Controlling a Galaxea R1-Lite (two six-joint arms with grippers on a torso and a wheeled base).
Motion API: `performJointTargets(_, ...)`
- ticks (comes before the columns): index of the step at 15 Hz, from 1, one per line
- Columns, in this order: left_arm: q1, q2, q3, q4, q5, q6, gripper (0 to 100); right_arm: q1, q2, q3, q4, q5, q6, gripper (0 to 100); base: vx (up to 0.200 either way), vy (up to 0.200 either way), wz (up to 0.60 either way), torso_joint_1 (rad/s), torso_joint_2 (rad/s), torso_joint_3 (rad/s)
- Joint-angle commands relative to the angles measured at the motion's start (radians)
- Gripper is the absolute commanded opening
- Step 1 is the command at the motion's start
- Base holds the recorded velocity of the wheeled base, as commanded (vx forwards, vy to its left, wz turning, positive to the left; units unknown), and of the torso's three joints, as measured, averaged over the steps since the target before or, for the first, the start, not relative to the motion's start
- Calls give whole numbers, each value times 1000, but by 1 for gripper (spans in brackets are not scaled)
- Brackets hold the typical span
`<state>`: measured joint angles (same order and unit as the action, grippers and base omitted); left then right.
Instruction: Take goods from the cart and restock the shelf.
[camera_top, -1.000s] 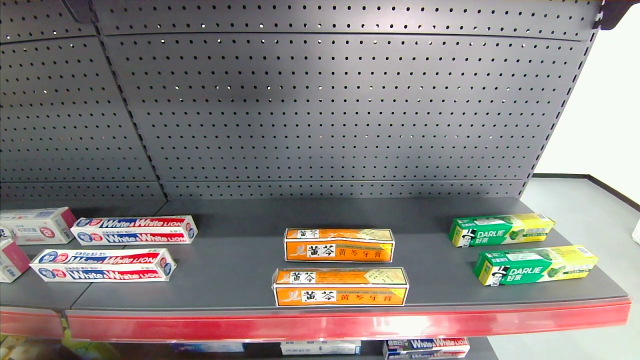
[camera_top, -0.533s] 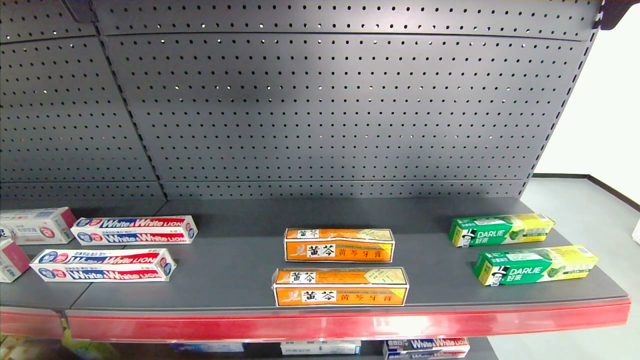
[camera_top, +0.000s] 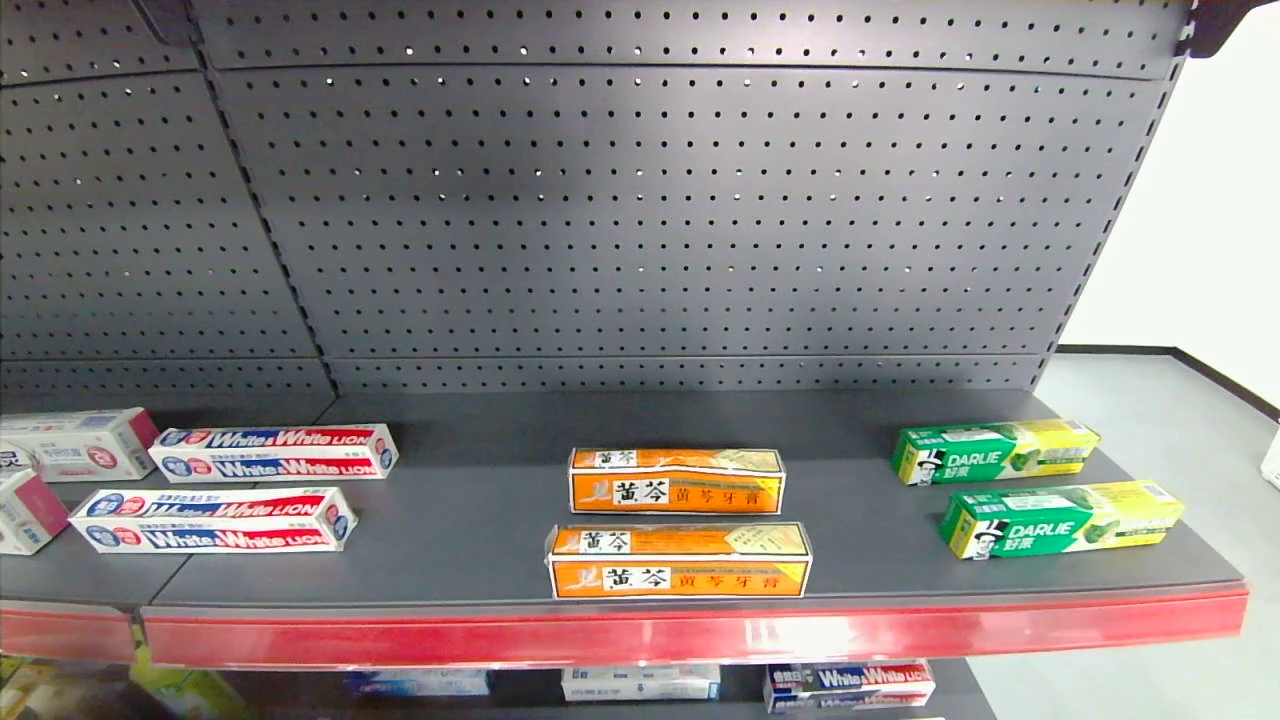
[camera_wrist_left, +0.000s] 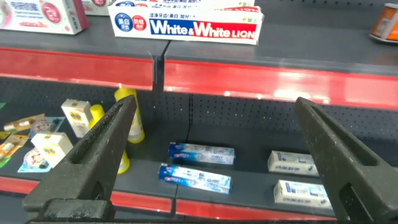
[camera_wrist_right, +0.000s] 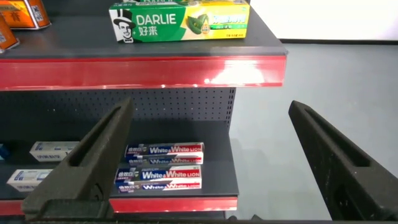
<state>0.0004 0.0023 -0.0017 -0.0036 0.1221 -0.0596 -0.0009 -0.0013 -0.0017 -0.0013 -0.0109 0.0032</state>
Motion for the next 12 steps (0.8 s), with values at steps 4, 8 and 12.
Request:
performJointTargets(4,1,-1,0,1,2,1,100,1,1,0,0,0,0,100,0,0,0,0,0,0)
performJointTargets(8,0,-1,0,1,1,0,100,1,1,0,0,0,0,100,0,0,0,0,0,0)
performJointTargets(12,1,-1,0,1,2,0,100,1,1,0,0,0,-2,100,0,0,0,0,0,0)
